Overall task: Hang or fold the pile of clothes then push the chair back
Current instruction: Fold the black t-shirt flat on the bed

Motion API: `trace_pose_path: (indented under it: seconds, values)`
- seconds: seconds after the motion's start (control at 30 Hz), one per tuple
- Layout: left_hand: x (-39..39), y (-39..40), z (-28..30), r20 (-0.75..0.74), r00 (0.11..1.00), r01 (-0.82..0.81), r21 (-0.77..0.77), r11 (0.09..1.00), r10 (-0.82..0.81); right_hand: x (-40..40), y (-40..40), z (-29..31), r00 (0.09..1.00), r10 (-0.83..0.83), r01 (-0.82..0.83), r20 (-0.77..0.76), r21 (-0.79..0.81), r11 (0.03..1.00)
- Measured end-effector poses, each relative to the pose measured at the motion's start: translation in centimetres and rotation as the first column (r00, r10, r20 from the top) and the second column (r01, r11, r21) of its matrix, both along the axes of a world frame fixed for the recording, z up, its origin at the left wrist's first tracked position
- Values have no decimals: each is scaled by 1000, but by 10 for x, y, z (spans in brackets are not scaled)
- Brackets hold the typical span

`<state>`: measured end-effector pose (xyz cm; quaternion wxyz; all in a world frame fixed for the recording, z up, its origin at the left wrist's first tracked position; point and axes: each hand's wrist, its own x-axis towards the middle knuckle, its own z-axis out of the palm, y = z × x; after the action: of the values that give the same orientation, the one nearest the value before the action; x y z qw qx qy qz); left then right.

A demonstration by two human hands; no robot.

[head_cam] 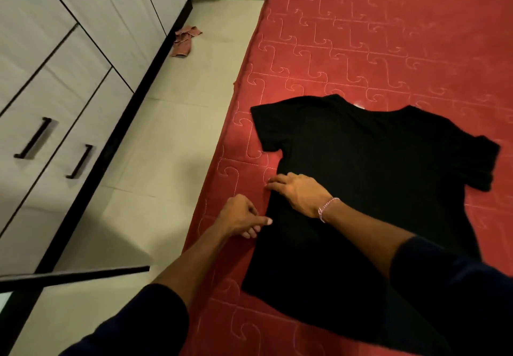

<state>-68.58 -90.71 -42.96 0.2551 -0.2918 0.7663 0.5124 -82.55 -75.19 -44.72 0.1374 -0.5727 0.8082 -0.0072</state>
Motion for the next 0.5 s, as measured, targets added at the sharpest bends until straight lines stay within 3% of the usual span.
trace_pose_path:
  seconds: [0.13,0.27,0.5]
  values:
    - [31,15,-2,49,993,115,-76,990,-111,22,-12,12,991,-65,70,-115,37,997]
    - [51,21,-8,-26,995,90,-183,979,-96,30,-20,22,984,-46,57,-172,62,996]
    - [65,34,-11,-109,994,-41,-209,977,19,24,-9,40,993,-115,117,-22,79,990]
